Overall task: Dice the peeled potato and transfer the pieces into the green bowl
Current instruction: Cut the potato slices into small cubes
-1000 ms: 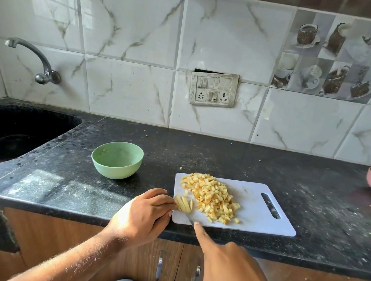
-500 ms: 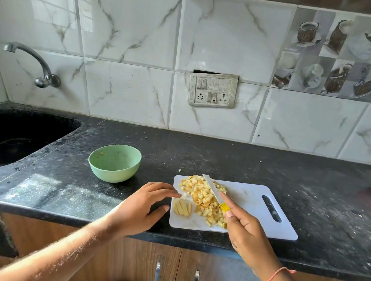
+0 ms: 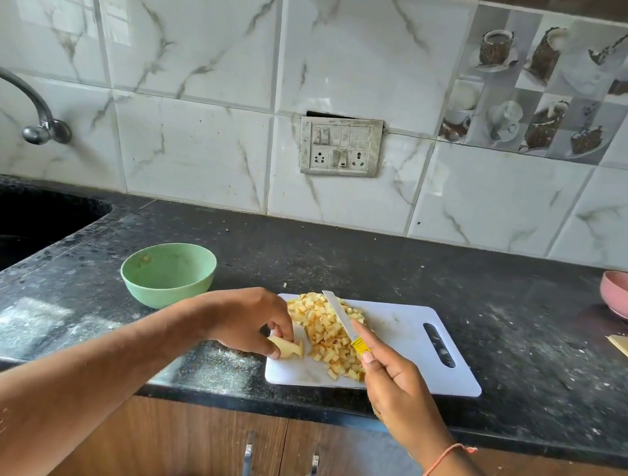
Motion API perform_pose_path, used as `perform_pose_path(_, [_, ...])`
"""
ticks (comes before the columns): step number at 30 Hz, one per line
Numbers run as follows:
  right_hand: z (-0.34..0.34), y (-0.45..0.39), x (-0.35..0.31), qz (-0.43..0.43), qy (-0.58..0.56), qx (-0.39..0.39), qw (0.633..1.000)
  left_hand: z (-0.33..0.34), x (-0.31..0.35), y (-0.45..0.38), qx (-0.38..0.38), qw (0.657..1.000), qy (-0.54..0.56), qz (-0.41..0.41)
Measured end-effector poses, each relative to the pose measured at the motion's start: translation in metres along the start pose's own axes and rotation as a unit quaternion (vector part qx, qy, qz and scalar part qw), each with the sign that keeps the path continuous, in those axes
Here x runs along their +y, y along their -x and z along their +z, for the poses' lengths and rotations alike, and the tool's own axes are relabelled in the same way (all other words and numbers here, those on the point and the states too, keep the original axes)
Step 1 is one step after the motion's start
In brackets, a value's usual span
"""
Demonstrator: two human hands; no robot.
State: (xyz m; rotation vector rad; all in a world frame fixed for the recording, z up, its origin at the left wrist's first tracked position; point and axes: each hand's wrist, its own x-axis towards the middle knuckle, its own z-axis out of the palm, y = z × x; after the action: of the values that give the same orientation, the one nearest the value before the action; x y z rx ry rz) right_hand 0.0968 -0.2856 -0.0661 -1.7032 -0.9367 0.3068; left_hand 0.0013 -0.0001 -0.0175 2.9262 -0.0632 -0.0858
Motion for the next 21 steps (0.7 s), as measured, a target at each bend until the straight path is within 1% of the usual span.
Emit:
perform_pose_path(3, [0.0,-0.001,0.001,-0.002,-0.002,0.001,1.0,0.002,0.001,0.001,0.018,0.997,0.051,-0.048])
perform_pose_path(7, [-0.001,-0.001,0.003,-0.003,-0.004,0.001,1.0,0.011,0.005,0.002,0.091,0.99,0.073,-0.079])
perform_pose_path(9, [-0.001,-0.001,0.003,-0.004,-0.004,0.001,1.0,0.018,0.01,0.004,0.142,0.984,0.068,-0.084])
perform_pose_path(11, [0.0,-0.001,0.004,-0.005,-0.003,0.0,1.0,0.026,0.014,0.007,0.182,0.979,0.063,-0.066])
perform_pose_path(14, [0.0,-0.002,0.005,-0.003,0.0,-0.001,1.0,0.039,0.019,0.012,0.196,0.977,0.056,-0.055])
perform_pose_path(18, [0.0,-0.002,0.006,-0.002,-0.003,-0.001,1.0,0.049,0.02,0.018,0.227,0.965,0.108,-0.075])
perform_pose_path(21, [0.0,-0.001,0.006,-0.001,-0.006,0.002,1.0,0.055,0.023,0.023,0.246,0.959,0.12,-0.073])
